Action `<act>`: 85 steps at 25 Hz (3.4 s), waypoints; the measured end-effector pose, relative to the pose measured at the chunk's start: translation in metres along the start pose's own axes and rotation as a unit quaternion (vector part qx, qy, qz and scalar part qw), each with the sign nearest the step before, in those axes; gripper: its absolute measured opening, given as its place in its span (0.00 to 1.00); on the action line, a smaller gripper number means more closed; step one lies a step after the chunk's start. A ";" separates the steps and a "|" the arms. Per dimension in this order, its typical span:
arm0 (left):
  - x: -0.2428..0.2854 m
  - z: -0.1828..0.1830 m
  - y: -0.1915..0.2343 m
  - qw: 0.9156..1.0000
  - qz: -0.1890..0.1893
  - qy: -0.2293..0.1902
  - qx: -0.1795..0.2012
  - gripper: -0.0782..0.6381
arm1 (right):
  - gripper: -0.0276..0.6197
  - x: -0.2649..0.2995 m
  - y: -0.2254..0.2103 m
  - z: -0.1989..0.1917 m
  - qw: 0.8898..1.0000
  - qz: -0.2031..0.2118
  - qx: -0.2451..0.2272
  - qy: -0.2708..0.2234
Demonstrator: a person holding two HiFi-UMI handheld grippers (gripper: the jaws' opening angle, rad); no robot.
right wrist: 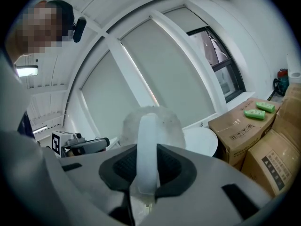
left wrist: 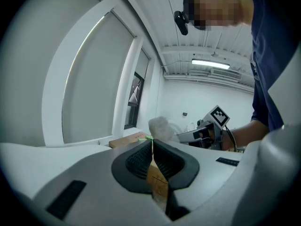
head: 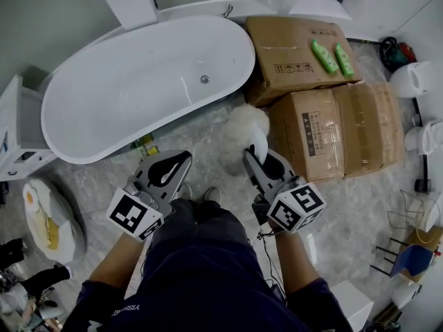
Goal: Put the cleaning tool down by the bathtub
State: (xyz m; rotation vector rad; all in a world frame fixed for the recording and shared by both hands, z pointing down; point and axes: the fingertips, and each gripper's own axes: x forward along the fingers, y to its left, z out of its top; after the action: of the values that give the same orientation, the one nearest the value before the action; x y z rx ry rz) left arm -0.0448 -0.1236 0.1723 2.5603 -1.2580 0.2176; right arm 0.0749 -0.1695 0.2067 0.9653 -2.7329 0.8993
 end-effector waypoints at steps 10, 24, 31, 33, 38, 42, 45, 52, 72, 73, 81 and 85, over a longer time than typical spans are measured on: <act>0.018 -0.038 0.047 0.999 -0.006 0.032 -0.018 0.16 | 0.18 0.054 -0.025 -0.027 0.999 -0.019 0.003 0.042; 0.061 -0.121 0.129 0.997 -0.032 0.070 -0.024 0.16 | 0.18 0.140 -0.088 -0.089 0.995 -0.063 0.005 0.076; 0.091 -0.189 0.146 0.996 -0.034 0.081 -0.027 0.16 | 0.18 0.164 -0.132 -0.150 0.993 -0.072 0.006 0.089; 0.101 -0.215 0.150 0.995 -0.031 0.085 -0.033 0.16 | 0.18 0.171 -0.149 -0.172 0.993 -0.074 0.003 0.092; 0.126 -0.283 0.157 0.994 -0.031 0.094 -0.036 0.16 | 0.18 0.187 -0.195 -0.236 0.992 -0.078 0.002 0.103; 0.146 -0.328 0.164 0.994 -0.031 0.096 -0.032 0.16 | 0.18 0.201 -0.226 -0.281 0.991 -0.078 0.004 0.110; 0.161 -0.361 0.166 0.994 -0.035 0.103 -0.026 0.16 | 0.18 0.212 -0.244 -0.310 0.990 -0.073 -0.001 0.118; 0.191 -0.426 0.178 0.992 -0.035 0.119 -0.016 0.16 | 0.18 0.243 -0.292 -0.381 0.988 -0.067 -0.008 0.142; 0.265 -0.607 0.202 0.983 -0.047 0.178 -0.011 0.16 | 0.18 0.303 -0.402 -0.543 0.979 -0.068 -0.004 0.190; 0.267 -0.614 0.202 0.982 -0.048 0.181 -0.010 0.16 | 0.18 0.304 -0.405 -0.549 0.979 -0.068 -0.003 0.191; 0.276 -0.660 0.203 0.978 -0.054 0.201 -0.001 0.16 | 0.18 0.317 -0.426 -0.600 0.974 -0.064 -0.014 0.217; 0.281 -0.678 0.207 0.977 -0.055 0.207 0.001 0.16 | 0.18 0.328 -0.434 -0.618 0.972 -0.062 -0.018 0.228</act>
State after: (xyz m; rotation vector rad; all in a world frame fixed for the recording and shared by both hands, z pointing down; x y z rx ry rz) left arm -0.0460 -0.2423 0.9256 2.4043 -0.9571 0.6874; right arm 0.0200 -0.2669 1.0224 0.7924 -2.2704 0.9129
